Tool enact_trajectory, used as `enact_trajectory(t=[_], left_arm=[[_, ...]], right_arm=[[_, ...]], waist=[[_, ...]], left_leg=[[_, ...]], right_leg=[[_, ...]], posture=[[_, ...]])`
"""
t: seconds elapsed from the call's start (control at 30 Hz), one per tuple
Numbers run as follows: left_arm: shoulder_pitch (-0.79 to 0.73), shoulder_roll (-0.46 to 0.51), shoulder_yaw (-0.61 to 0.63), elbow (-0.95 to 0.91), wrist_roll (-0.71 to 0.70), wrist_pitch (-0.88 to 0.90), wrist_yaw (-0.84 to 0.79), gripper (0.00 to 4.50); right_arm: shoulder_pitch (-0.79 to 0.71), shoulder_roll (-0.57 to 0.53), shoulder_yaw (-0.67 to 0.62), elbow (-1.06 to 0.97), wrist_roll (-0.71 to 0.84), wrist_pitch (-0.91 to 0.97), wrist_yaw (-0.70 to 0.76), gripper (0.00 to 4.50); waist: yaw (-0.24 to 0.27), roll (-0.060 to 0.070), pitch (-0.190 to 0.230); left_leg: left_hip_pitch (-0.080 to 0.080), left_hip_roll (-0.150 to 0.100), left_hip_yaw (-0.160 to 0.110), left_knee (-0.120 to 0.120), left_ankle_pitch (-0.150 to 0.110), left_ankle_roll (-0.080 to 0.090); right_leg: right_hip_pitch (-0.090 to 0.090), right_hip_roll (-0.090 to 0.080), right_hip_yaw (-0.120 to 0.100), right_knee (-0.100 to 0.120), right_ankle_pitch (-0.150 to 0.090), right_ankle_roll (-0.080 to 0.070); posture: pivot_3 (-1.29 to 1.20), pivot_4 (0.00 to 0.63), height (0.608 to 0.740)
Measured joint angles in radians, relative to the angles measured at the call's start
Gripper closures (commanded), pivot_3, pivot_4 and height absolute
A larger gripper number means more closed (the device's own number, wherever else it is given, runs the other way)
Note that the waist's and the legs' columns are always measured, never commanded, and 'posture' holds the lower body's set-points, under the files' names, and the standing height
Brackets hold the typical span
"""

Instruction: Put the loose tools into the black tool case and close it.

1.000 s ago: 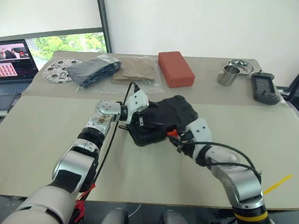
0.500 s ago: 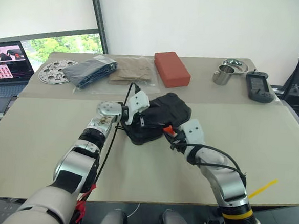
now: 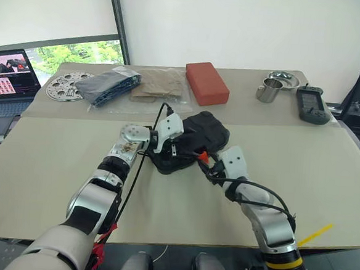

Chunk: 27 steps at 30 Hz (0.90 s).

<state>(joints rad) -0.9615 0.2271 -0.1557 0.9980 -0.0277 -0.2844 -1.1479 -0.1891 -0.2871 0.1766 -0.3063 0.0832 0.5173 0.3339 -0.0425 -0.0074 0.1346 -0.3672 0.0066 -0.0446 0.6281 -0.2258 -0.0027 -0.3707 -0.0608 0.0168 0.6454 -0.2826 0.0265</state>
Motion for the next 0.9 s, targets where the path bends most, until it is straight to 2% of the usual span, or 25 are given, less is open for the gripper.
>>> enact_trajectory(t=[0.23,0.33,0.5,0.77,0.9], left_arm=[[-0.003,0.003,0.003,0.014,0.000,-0.001,0.000,0.00],[-0.003,0.003,0.005,0.019,0.000,-0.002,0.001,0.00],[-0.005,0.003,0.005,0.024,0.000,-0.003,0.002,0.00],[-0.009,0.003,0.013,0.032,-0.002,-0.002,0.003,0.00],[-0.009,0.007,0.061,0.039,-0.038,0.044,0.017,0.00]], right_arm=[[0.052,-0.040,-0.042,-0.082,0.024,0.002,0.043,2.11],[0.053,-0.037,-0.049,-0.093,0.044,0.008,0.051,2.80],[0.047,-0.037,-0.047,-0.087,0.050,0.014,0.058,4.45],[0.002,-0.036,-0.028,-0.014,0.048,0.013,0.070,4.45],[-0.003,-0.036,-0.018,-0.001,0.048,0.013,0.079,4.45]], waist=[[-0.002,0.000,0.000],[-0.001,0.000,0.000],[-0.001,0.000,0.000],[-0.001,0.000,0.000],[-0.003,-0.001,0.000]], left_leg=[[0.000,0.001,0.000,0.000,0.000,0.000],[0.000,0.003,0.000,0.000,0.000,0.000],[0.000,0.003,0.000,0.000,0.000,0.000],[0.000,0.004,0.000,0.000,0.000,0.000],[0.000,0.005,0.000,0.000,0.000,0.000]], right_leg=[[0.000,0.001,0.000,0.000,0.000,0.000],[0.001,0.002,0.000,0.000,0.000,0.000],[0.000,0.002,0.000,0.000,0.000,0.000],[0.000,0.003,0.000,0.000,0.000,0.000],[-0.001,0.005,0.000,0.000,0.000,0.000]], posture=[[0.00,0.150,0.707],[0.00,0.150,0.707],[0.00,0.150,0.707],[0.00,0.150,0.707],[0.00,0.150,0.707]])
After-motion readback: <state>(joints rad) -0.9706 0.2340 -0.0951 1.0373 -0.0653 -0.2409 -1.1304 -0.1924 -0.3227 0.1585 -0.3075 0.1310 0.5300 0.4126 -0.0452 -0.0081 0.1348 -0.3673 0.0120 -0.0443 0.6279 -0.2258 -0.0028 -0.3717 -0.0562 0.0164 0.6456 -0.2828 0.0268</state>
